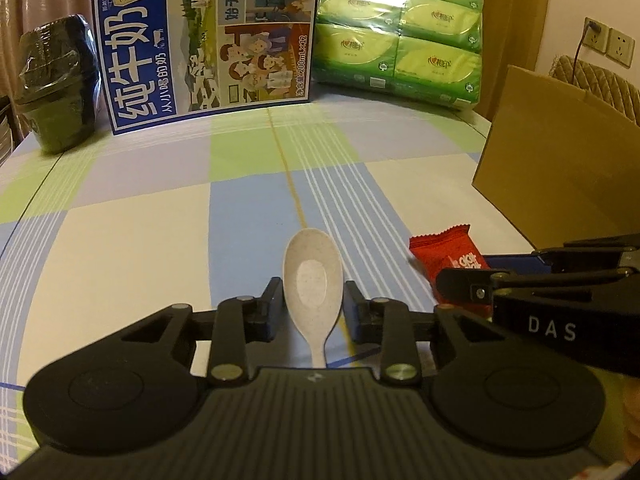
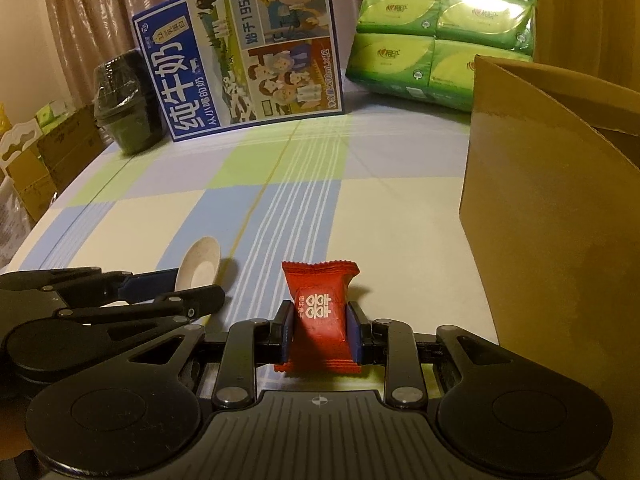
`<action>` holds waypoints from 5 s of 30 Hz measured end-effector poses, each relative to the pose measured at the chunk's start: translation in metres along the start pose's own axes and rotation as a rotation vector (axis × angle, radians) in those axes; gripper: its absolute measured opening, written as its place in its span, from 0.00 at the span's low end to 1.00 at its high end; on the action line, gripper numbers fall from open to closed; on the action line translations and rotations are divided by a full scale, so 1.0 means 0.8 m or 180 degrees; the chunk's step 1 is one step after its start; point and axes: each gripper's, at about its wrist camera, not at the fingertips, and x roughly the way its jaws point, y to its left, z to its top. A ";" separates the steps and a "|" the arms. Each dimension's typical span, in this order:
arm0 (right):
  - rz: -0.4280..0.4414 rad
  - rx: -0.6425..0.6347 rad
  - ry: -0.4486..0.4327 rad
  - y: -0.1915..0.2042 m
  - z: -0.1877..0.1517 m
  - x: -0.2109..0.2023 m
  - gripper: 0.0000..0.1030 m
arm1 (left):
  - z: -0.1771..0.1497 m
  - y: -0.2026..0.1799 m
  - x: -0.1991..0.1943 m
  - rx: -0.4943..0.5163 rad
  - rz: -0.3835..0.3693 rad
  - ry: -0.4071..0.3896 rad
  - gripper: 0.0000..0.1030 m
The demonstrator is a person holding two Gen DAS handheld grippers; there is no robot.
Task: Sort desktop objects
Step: 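Grasp the white plastic spoon by its handle with the left tool, then carry the spoon and red candy over the cardboard box, then open the left tool releasing the spoon while the right tool drops the candy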
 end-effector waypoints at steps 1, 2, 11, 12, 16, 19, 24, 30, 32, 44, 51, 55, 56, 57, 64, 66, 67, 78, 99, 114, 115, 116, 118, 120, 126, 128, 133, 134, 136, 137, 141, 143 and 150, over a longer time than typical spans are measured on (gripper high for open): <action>0.0003 -0.0003 -0.0002 0.000 0.000 0.000 0.24 | 0.000 0.001 -0.001 -0.0014 -0.0006 0.0006 0.26; 0.0001 -0.0003 -0.0004 0.000 0.000 0.000 0.23 | 0.000 0.002 -0.002 -0.0026 -0.0019 0.0019 0.26; 0.0046 -0.0005 -0.0084 0.007 0.007 -0.012 0.23 | -0.011 0.017 -0.024 -0.0135 -0.0062 0.0107 0.25; 0.0057 -0.0012 -0.0102 0.009 0.008 -0.015 0.23 | -0.012 0.019 -0.027 -0.0149 -0.0059 0.0097 0.25; 0.0100 -0.0017 -0.0162 0.014 0.012 -0.026 0.23 | -0.010 0.022 -0.044 -0.0187 -0.0044 0.0059 0.25; 0.0133 -0.0024 -0.0198 0.018 0.013 -0.036 0.23 | -0.011 0.022 -0.059 -0.0204 -0.0034 0.0028 0.25; 0.0191 0.0051 -0.0221 0.018 0.009 -0.056 0.23 | -0.010 0.017 -0.085 -0.0217 -0.0029 -0.0018 0.25; 0.0246 0.0073 -0.0216 0.020 0.003 -0.076 0.23 | -0.012 0.018 -0.108 -0.0322 -0.0083 -0.0028 0.25; 0.0258 0.0074 -0.0214 0.020 0.002 -0.079 0.23 | -0.013 0.018 -0.112 -0.0325 -0.0088 -0.0034 0.25; 0.0280 -0.0017 -0.0335 0.033 -0.006 -0.118 0.23 | -0.015 0.011 -0.135 -0.0341 -0.0049 -0.0049 0.25; 0.0226 -0.0041 -0.0394 0.036 -0.018 -0.163 0.23 | -0.017 0.001 -0.172 -0.0425 -0.0036 -0.0084 0.25; 0.0220 -0.0019 -0.0390 0.039 -0.026 -0.189 0.23 | -0.016 -0.010 -0.197 -0.0439 -0.0036 -0.0099 0.25; 0.0217 -0.0007 -0.0394 0.040 -0.027 -0.195 0.23 | -0.015 -0.012 -0.203 -0.0446 -0.0036 -0.0102 0.25; 0.0216 0.0004 -0.0403 0.040 -0.029 -0.202 0.23 | -0.013 -0.015 -0.210 -0.0455 -0.0037 -0.0110 0.25; 0.0199 0.0024 -0.0519 0.044 -0.028 -0.257 0.23 | -0.006 -0.037 -0.256 -0.0399 -0.0023 -0.0159 0.25; 0.0186 0.0031 -0.0564 0.042 -0.027 -0.276 0.23 | -0.004 -0.046 -0.269 -0.0355 -0.0019 -0.0172 0.25; 0.0172 0.0035 -0.0591 0.040 -0.026 -0.286 0.23 | -0.002 -0.051 -0.276 -0.0337 -0.0020 -0.0177 0.25; -0.0148 0.0126 -0.0776 -0.021 -0.040 -0.393 0.23 | 0.014 -0.144 -0.335 -0.0134 -0.0250 -0.0261 0.25; -0.0609 0.0363 -0.0847 -0.170 -0.062 -0.485 0.23 | 0.046 -0.335 -0.331 0.0005 -0.0883 -0.0198 0.25; -0.0530 0.0296 -0.0781 -0.209 -0.019 -0.428 0.23 | 0.105 -0.353 -0.262 -0.0099 -0.0838 -0.0154 0.25; -0.0529 0.0287 -0.0770 -0.211 -0.015 -0.421 0.23 | 0.110 -0.351 -0.255 -0.0112 -0.0825 -0.0157 0.25; -0.0528 0.0281 -0.0762 -0.213 -0.011 -0.416 0.23 | 0.115 -0.351 -0.248 -0.0118 -0.0817 -0.0155 0.25; -0.0519 0.0275 -0.0741 -0.216 -0.005 -0.405 0.23 | 0.124 -0.348 -0.232 -0.0138 -0.0803 -0.0146 0.25; -0.0506 0.0277 -0.0719 -0.218 0.000 -0.394 0.23 | 0.130 -0.343 -0.218 -0.0197 -0.0789 -0.0138 0.25; -0.0452 0.0285 -0.0656 -0.219 0.010 -0.368 0.23 | 0.135 -0.318 -0.198 -0.0271 -0.0712 -0.0133 0.42; -0.0401 0.0321 -0.0638 -0.216 0.013 -0.361 0.23 | 0.131 -0.306 -0.200 -0.0300 -0.0680 -0.0144 0.42; -0.0228 0.0399 -0.0651 -0.206 0.025 -0.349 0.24 | 0.117 -0.274 -0.212 -0.0391 -0.0529 -0.0198 0.54; -0.0182 0.0422 -0.0661 -0.205 0.029 -0.348 0.32 | 0.114 -0.269 -0.217 -0.0408 -0.0496 -0.0214 0.61; -0.0186 0.0451 -0.0714 -0.202 0.033 -0.351 0.73 | 0.106 -0.259 -0.226 -0.0419 -0.0404 -0.0249 0.75; -0.0201 0.0431 -0.0765 -0.200 0.033 -0.356 0.81 | 0.102 -0.254 -0.230 -0.0421 -0.0357 -0.0263 0.81; -0.0286 0.0362 -0.0762 -0.193 0.027 -0.374 0.81 | 0.085 -0.240 -0.253 -0.0447 -0.0217 -0.0307 0.96; -0.0340 0.0328 -0.0741 -0.191 0.019 -0.384 0.82 | 0.076 -0.238 -0.265 -0.0445 -0.0192 -0.0334 0.99; -0.0446 0.0224 -0.0708 -0.175 -0.018 -0.435 0.94 | 0.043 -0.253 -0.313 -0.0394 -0.0045 -0.0352 0.99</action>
